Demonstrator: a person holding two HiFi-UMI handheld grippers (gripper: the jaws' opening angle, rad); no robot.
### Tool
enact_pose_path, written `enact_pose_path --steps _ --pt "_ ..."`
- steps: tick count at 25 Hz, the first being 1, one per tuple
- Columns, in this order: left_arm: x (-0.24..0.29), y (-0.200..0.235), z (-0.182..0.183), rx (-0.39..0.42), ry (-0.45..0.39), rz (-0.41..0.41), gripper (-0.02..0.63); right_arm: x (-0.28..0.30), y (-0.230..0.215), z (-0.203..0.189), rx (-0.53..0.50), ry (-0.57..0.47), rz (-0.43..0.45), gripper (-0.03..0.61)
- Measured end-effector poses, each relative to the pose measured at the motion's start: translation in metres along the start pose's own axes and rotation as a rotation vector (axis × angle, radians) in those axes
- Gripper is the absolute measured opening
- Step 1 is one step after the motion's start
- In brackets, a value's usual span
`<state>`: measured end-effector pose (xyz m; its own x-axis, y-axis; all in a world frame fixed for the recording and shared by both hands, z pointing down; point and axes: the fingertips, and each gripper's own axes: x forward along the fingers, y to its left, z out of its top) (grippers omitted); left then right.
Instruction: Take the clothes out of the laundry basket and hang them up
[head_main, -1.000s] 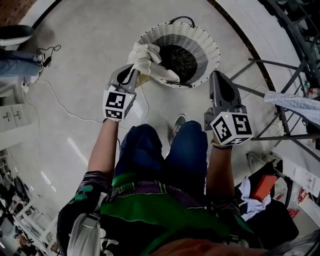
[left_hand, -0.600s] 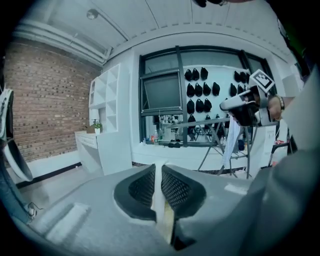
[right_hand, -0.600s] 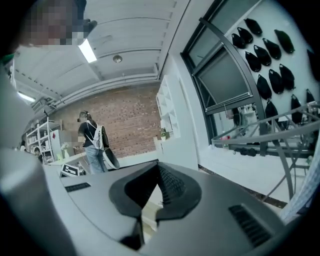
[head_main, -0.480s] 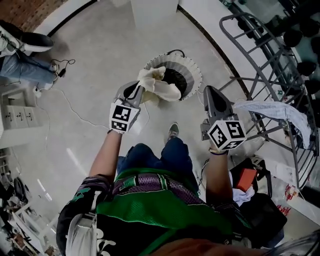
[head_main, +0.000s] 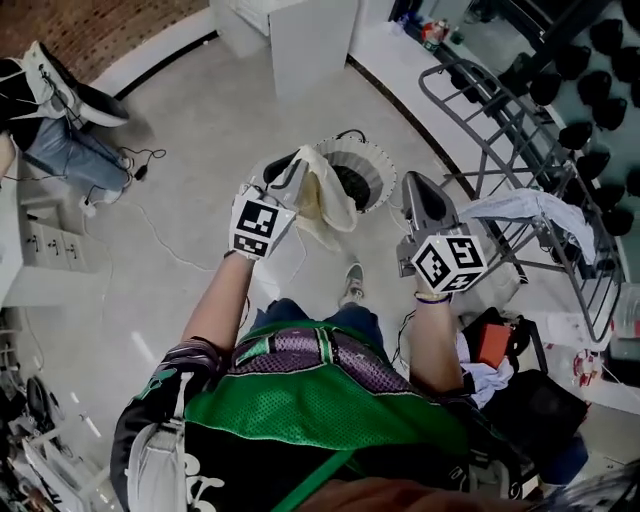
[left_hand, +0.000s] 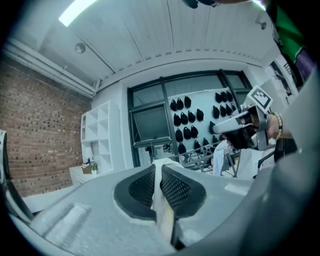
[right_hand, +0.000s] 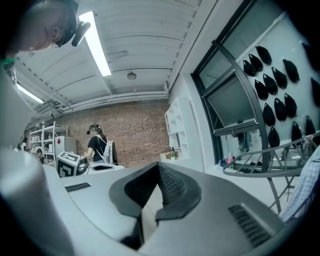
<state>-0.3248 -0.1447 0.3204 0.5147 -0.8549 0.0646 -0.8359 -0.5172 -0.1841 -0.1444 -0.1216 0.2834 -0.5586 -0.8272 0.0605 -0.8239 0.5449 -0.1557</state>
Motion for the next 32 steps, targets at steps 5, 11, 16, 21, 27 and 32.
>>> enact_pose_path --steps 5,11,16,21,27,32 --pt "-0.031 -0.007 0.058 0.025 -0.066 -0.047 0.025 -0.039 0.025 0.028 0.045 -0.034 -0.043 0.002" --pt "-0.049 -0.026 0.109 -0.006 -0.13 -0.073 0.025 -0.096 0.014 0.065 0.003 -0.081 -0.103 0.002" --pt "-0.043 -0.047 0.144 -0.041 -0.165 -0.085 0.025 -0.142 -0.021 0.094 -0.02 -0.134 -0.145 0.002" --pt "-0.014 -0.074 0.173 -0.066 -0.212 -0.098 0.025 -0.178 -0.069 0.111 -0.024 -0.175 -0.181 0.002" --pt "0.031 -0.126 0.205 -0.089 -0.257 -0.074 0.025 -0.236 -0.145 0.124 -0.026 -0.226 -0.225 0.002" --pt "0.065 -0.171 0.235 -0.047 -0.281 -0.056 0.025 -0.287 -0.198 0.128 -0.014 -0.259 -0.253 0.002"
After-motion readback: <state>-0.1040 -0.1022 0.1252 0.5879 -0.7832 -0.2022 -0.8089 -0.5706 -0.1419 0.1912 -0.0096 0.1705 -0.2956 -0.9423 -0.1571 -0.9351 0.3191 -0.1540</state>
